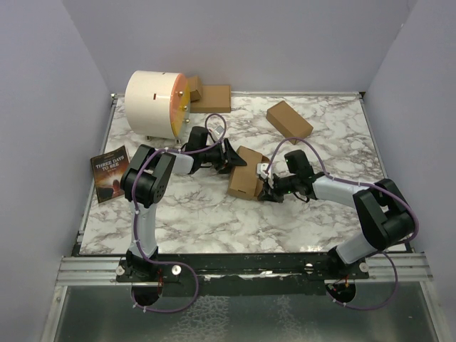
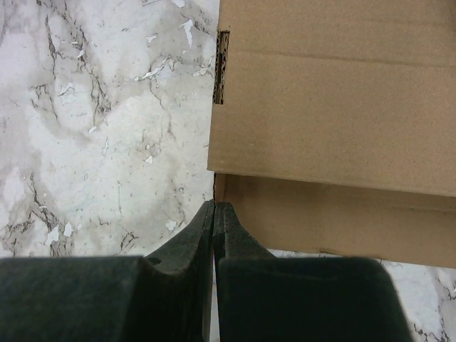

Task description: Fold the paper box

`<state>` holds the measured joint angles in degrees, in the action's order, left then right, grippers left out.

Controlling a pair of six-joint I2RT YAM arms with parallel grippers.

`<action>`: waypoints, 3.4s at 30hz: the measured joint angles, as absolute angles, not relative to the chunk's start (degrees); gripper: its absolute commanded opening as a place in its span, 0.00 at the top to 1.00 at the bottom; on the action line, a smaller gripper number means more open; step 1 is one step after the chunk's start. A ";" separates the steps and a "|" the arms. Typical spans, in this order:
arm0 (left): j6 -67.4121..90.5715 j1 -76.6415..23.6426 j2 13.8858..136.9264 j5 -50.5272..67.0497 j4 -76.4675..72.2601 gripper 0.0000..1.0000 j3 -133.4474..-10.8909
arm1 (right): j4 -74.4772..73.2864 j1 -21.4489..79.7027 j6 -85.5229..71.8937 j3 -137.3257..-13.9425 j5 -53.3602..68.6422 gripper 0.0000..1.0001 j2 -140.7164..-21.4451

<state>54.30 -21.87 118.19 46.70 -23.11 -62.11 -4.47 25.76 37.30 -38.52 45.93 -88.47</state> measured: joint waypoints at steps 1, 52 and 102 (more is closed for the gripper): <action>54.28 -21.87 118.19 46.70 -23.11 0.82 -62.11 | -4.49 25.76 37.21 -38.52 45.93 0.99 -88.47; 44.91 -26.79 112.86 34.70 -3.57 0.83 -68.73 | -4.51 25.74 35.75 -38.52 46.54 0.99 -88.38; 30.87 -33.58 116.07 18.13 21.21 0.83 -88.36 | -17.10 -2.50 31.77 -47.13 56.71 0.75 -80.99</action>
<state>30.87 -33.58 116.07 18.13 21.21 -88.36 -17.10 -2.50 31.77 -47.13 56.71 -80.99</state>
